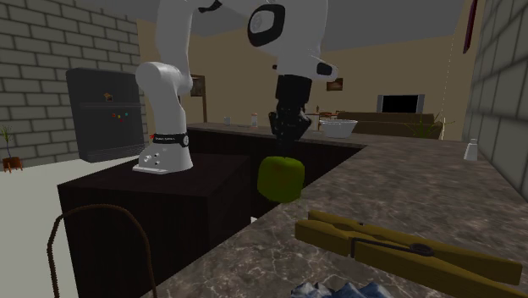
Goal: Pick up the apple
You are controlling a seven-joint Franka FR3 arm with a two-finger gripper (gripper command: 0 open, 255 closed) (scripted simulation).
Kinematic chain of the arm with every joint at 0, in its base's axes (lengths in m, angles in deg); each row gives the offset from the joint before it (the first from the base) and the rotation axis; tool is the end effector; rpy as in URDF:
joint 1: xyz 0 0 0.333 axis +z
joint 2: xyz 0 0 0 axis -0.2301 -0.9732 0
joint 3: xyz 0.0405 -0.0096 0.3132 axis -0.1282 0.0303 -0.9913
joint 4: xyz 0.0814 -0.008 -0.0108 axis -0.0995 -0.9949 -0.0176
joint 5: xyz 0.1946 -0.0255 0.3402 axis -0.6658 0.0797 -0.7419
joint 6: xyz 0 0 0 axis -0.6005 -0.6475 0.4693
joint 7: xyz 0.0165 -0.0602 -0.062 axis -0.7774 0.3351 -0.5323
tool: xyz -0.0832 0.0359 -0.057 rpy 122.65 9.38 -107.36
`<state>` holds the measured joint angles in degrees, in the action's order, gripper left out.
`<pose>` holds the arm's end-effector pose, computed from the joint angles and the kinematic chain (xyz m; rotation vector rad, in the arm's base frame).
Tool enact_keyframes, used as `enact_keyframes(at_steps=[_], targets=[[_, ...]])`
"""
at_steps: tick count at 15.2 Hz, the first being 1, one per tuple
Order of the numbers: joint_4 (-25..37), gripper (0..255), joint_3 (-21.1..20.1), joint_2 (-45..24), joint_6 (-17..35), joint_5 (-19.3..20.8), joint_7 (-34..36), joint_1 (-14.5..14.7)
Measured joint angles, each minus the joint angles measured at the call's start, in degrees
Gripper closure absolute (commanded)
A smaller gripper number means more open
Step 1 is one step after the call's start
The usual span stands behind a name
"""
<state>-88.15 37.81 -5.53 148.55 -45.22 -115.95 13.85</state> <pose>0.4823 -0.2712 0.3034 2.9212 1.1185 -0.2478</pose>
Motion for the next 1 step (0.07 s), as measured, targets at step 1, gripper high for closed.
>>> enact_keyframes(at_steps=[1], targets=[[0.20, 255, 0.05, 0.30, -0.46, 0.17, 0.10, 0.07]])
